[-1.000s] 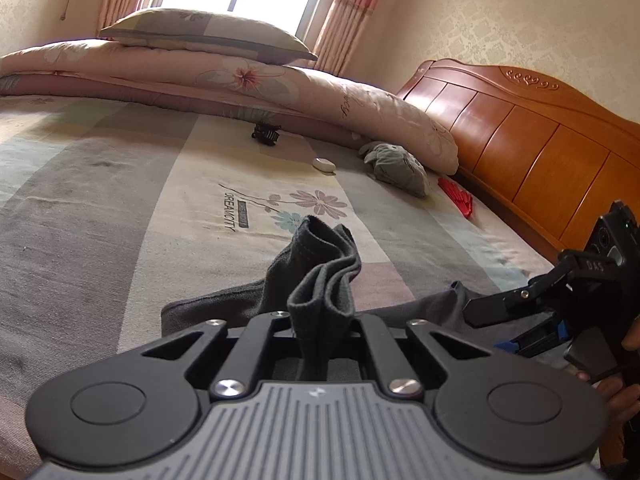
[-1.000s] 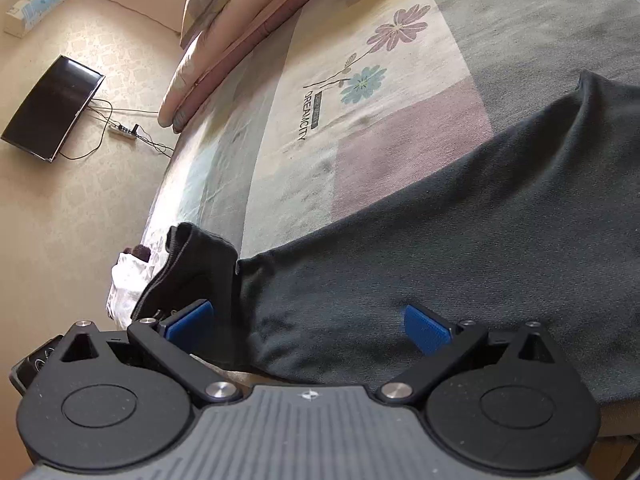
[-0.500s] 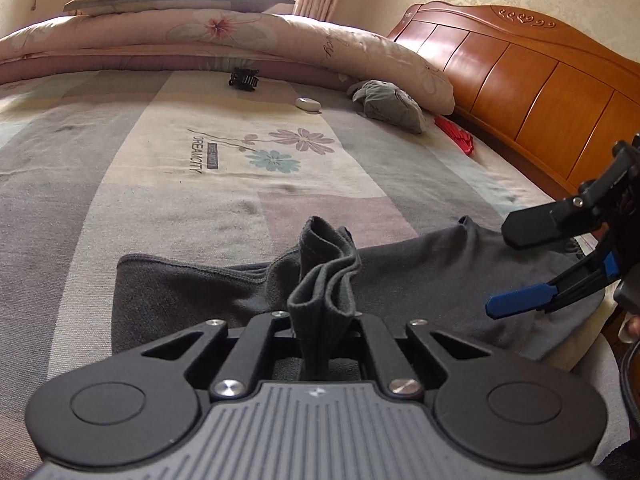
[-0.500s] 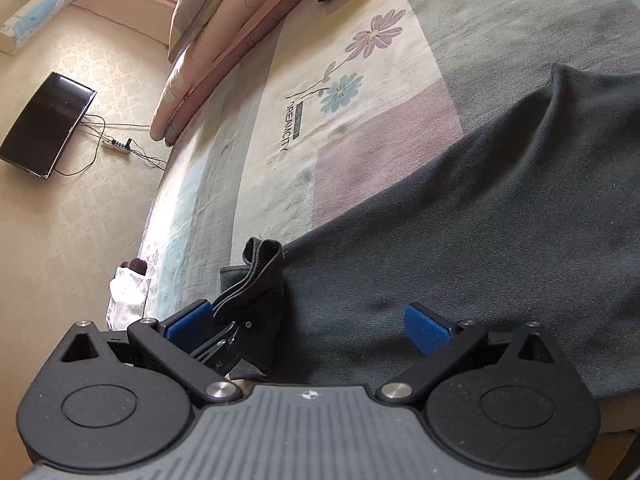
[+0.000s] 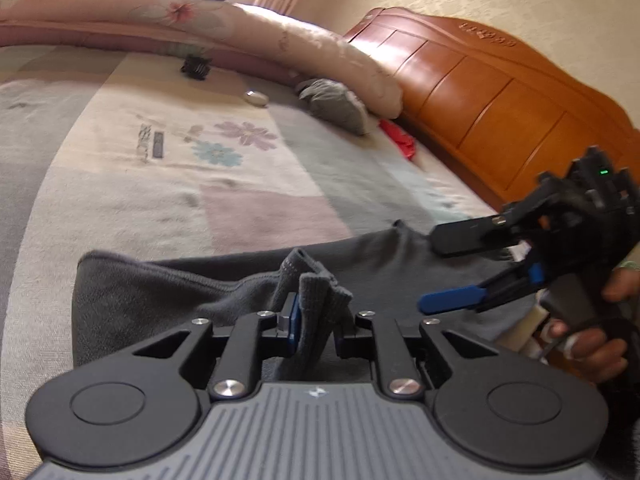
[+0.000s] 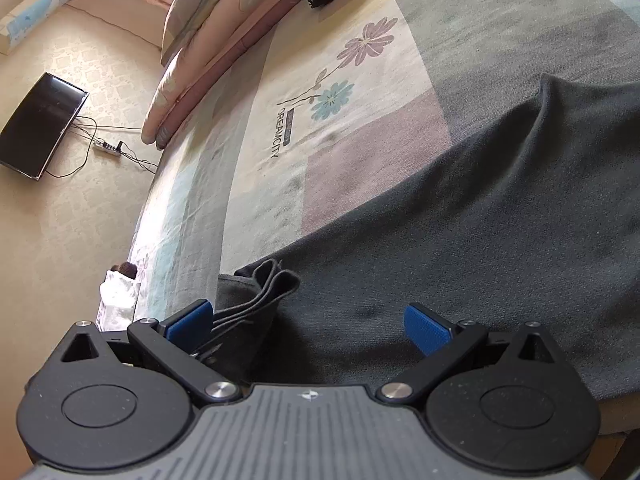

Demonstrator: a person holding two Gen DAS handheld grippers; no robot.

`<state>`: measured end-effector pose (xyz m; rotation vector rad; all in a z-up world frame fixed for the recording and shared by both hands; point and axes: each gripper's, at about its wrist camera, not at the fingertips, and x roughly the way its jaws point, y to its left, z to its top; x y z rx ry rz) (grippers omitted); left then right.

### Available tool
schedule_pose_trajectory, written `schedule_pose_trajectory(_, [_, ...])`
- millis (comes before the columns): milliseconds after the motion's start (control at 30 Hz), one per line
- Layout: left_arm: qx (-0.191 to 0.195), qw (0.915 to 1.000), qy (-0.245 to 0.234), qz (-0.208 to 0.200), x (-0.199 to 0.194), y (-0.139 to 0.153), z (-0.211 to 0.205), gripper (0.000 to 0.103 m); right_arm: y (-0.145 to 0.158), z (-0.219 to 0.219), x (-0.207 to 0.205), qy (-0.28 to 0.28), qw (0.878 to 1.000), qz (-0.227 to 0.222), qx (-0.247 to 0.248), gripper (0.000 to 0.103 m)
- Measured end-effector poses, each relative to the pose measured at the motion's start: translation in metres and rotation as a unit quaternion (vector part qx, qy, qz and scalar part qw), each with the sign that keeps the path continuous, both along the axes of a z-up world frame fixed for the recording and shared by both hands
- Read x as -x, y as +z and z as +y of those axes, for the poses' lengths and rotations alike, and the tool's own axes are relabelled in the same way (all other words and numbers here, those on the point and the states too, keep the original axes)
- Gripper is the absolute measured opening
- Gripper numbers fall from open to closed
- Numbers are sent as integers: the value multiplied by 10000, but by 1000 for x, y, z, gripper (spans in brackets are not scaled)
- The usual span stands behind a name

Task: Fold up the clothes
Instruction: 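Open the left gripper releasing the leg end while the right gripper grasps it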

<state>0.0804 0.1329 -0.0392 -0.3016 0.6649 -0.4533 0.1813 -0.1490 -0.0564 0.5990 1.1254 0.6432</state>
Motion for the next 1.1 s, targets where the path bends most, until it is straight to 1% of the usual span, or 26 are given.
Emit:
schedule_pose_trajectory(67, [-64, 9996, -96, -243, 9, 14, 11, 32, 3, 0, -1, -18, 10000, -74, 23, 103])
schedule_pose_trajectory(100, [-208, 9992, 9, -336, 11, 19, 18, 34, 4, 1, -1, -22, 9999, -113, 33, 103])
schedule_pose_trajectory(133, [-334, 9987, 169, -335, 10, 21, 25, 37, 5, 2, -1, -24, 9999, -146, 43, 103])
schedule_pose_trajectory(167, [-431, 9980, 325, -316, 9, 22, 32, 37, 6, 3, -1, -18, 9999, -158, 49, 103])
schedule_pose_trajectory(233, [-359, 9977, 539, -183, 1, 19, 43, 37, 6, 6, 0, 16, 9999, -152, 45, 103])
schedule_pose_trajectory(300, [-408, 9969, 646, -167, -3, 15, 48, 37, 6, 10, 1, 133, 9998, -170, 42, 103])
schedule_pose_trajectory(367, [-456, 9966, 670, -111, -5, 12, 52, 37, 5, 15, 2, 311, 9994, -146, -24, 103])
schedule_pose_trajectory(467, [-520, 9965, 649, 6, -4, 4, 52, 37, -4, 23, 0, 613, 9975, 32, -339, 103])
schedule_pose_trajectory(533, [-601, 9964, 589, 90, -3, -1, 51, 37, -13, 32, -6, 837, 9947, 226, -556, 103])
schedule_pose_trajectory(633, [-813, 9950, 511, 267, -1, -13, 48, 37, -26, 49, -14, 1122, 9902, 448, -708, 103])
schedule_pose_trajectory(700, [-821, 9943, 557, 384, -2, -21, 50, 37, -35, 60, -19, 1234, 9888, 518, -659, 103])
schedule_pose_trajectory(833, [-695, 9932, 718, 603, -6, -32, 58, 37, -47, 78, -23, 1355, 9883, 498, -488, 103])
schedule_pose_trajectory(933, [-611, 9938, 705, 602, -6, -35, 60, 39, -43, 86, -21, 1426, 9886, 201, -447, 103])
schedule_pose_trajectory(967, [-590, 9940, 706, 597, -6, -35, 60, 40, -43, 88, -20, 1429, 9889, 92, -389, 102])
schedule_pose_trajectory(1067, [-541, 9942, 731, 567, -5, -34, 62, 40, -41, 91, -15, 1431, 9893, -245, -144, 90])
schedule_pose_trajectory(1100, [-532, 9943, 749, 550, -4, -33, 62, 40, -40, 91, -14, 1410, 9894, -351, -9, 79])
